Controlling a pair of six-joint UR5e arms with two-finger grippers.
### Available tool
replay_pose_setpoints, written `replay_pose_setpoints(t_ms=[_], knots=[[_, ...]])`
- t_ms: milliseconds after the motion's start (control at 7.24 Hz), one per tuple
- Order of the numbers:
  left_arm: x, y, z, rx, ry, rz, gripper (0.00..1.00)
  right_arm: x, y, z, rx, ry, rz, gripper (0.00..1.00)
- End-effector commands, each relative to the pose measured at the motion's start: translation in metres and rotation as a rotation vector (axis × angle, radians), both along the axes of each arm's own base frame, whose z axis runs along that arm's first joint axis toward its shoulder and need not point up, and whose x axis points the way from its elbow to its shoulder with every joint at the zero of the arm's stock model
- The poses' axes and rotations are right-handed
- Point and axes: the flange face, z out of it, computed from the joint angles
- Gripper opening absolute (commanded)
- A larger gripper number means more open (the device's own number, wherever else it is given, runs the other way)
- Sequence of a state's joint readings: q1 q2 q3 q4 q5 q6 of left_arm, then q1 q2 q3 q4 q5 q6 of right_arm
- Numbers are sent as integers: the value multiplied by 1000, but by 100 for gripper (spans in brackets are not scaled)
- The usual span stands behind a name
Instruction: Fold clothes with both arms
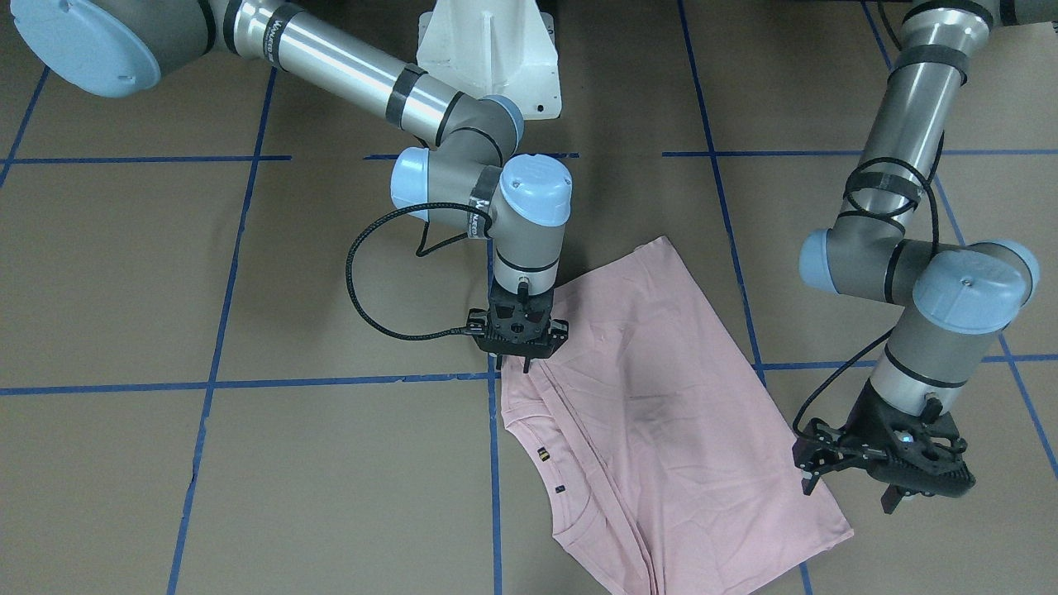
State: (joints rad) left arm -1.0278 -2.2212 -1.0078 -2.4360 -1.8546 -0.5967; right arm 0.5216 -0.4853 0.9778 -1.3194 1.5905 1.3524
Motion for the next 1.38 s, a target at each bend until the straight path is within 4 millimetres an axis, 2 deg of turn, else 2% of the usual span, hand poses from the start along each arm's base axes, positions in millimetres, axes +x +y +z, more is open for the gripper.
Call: replay_pose_setpoints(t_ms=[0,414,552,690,966,1242], knots=[[0,1,2,0,-2,1,100,0,0,3,-1,6,-1,44],[-1,1,3,0,-2,1,100,-3,1,8,-5,13,-3,41],[-1,1,2,1,-1,1,100,-3,1,8,-10,10,3,16],[-1,1,2,0,-2,1,100,-3,1,8,-13,10,8,0],[-1,2,1,1,1,0,100,-1,1,3,-11,24,16,0],[0,2,0,4,2,1,100,20,12,-21,-19,26,11,0]])
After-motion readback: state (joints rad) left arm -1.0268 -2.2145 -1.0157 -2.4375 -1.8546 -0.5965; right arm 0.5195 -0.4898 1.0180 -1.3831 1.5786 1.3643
